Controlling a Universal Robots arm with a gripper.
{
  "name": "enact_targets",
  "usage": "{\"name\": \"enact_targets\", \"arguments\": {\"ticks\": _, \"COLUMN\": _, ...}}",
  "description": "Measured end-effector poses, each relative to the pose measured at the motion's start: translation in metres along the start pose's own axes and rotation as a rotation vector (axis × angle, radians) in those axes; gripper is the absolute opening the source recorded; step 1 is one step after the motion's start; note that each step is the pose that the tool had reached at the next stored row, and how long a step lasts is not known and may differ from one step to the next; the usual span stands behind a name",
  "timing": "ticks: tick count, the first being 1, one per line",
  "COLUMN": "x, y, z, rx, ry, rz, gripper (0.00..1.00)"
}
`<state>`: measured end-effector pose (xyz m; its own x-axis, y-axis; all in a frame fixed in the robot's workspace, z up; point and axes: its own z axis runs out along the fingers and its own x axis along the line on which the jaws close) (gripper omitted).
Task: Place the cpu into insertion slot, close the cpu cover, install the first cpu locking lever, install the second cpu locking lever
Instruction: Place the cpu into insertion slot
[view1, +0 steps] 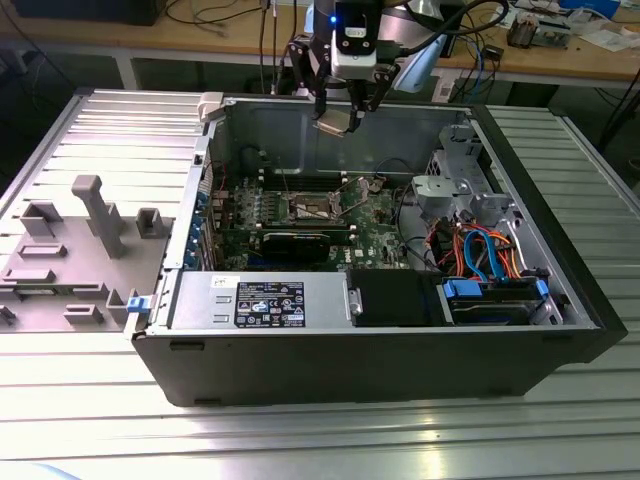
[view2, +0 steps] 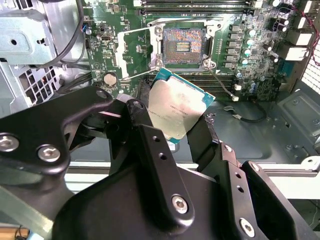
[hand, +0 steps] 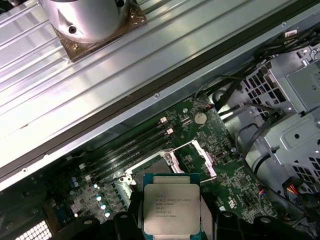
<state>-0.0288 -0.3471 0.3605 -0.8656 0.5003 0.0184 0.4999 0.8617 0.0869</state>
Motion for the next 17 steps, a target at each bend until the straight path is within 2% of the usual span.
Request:
{"name": "enact_targets", "arguments": {"ticks": 12, "x": 0.0, "y": 0.0, "z": 0.0001, "rx": -0.0005, "ry": -0.0019, "rz": 0.022, "gripper": 0.54}}
{"name": "enact_targets", "arguments": {"ticks": 17, "x": 0.0, "y": 0.0, "z": 0.0004, "rx": -0.0009, "ry": -0.004, "rz": 0.046, "gripper": 0.54}}
